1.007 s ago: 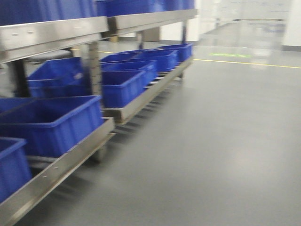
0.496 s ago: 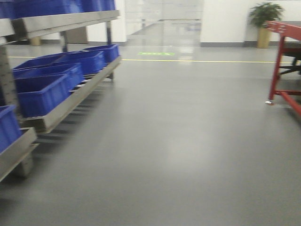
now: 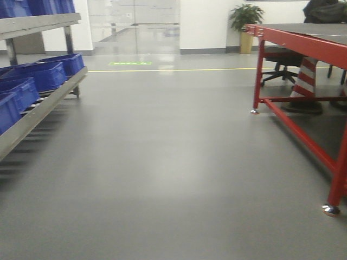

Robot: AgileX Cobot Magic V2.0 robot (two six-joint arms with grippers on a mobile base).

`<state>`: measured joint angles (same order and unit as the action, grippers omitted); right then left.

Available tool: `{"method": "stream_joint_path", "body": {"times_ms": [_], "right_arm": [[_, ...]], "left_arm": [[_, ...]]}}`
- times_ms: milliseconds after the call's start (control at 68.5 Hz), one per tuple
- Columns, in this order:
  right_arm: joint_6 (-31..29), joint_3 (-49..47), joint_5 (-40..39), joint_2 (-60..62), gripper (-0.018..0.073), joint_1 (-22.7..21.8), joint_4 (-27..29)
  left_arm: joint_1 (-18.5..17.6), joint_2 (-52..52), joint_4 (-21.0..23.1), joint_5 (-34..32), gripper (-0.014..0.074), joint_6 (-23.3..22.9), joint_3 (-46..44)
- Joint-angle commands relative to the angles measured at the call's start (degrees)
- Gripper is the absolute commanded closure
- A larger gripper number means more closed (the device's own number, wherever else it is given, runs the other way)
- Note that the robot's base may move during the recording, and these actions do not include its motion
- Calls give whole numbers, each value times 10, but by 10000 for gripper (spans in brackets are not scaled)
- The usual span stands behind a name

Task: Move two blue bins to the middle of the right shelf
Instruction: 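Hold the teal bin with both grippers while backing away from rack, then drive along the aisle holding the teal bin in both grippers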

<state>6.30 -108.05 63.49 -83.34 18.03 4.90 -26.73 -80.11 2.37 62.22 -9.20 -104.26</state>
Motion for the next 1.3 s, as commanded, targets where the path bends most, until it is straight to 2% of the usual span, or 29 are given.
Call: {"method": "stream_joint_path", "body": {"times_ms": [0,1284], "right_arm": [[-3,-5,-27,5,713,-8,-22],[-3,-5,-27,5,713,-8,-21]], "left_arm": [[2,9,-15,-7,708,10,-6],[2,9,-15,-7,708,10,-6]]}}
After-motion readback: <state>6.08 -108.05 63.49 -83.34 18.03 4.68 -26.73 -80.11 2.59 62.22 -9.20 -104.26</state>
